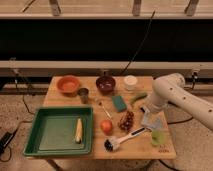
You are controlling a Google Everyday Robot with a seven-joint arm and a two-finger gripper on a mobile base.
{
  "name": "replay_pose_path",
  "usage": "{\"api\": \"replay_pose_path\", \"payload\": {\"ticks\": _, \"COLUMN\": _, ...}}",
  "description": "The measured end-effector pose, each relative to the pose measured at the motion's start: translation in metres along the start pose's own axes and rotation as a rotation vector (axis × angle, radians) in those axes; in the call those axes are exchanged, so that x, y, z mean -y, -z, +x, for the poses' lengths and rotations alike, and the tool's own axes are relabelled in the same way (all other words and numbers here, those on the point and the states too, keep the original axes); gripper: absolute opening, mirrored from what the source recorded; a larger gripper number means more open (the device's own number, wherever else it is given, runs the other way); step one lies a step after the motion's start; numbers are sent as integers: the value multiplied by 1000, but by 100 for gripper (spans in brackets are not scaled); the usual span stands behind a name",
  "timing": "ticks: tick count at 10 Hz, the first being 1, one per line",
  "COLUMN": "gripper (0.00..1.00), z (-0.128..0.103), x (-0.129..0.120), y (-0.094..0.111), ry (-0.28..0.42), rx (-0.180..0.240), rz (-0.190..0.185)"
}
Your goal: Place towel in tray
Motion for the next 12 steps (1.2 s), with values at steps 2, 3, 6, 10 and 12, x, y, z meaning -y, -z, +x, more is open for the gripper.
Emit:
{"api": "replay_pose_path", "payload": {"ticks": 2, "gripper": 65, "z": -4, "x": -8, "y": -15, "ry": 81, "rx": 22, "rz": -52}}
{"api": "replay_pose_path", "payload": {"ticks": 3, "gripper": 65, "z": -4, "x": -11, "y": -20, "ry": 107, "rx": 28, "rz": -70}}
{"api": "replay_pose_path", "payload": {"ticks": 6, "gripper": 65, "z": 4, "x": -17, "y": -35, "ry": 145, "rx": 32, "rz": -103}}
{"api": "replay_pose_path", "payload": {"ticks": 10, "gripper": 65, "z": 20, "x": -19, "y": -50, "ry": 188, "rx": 33, "rz": -120}}
{"api": "replay_pose_path", "payload": {"ticks": 12, "gripper": 65, "z": 27, "x": -20, "y": -56, "ry": 220, "rx": 46, "rz": -120}}
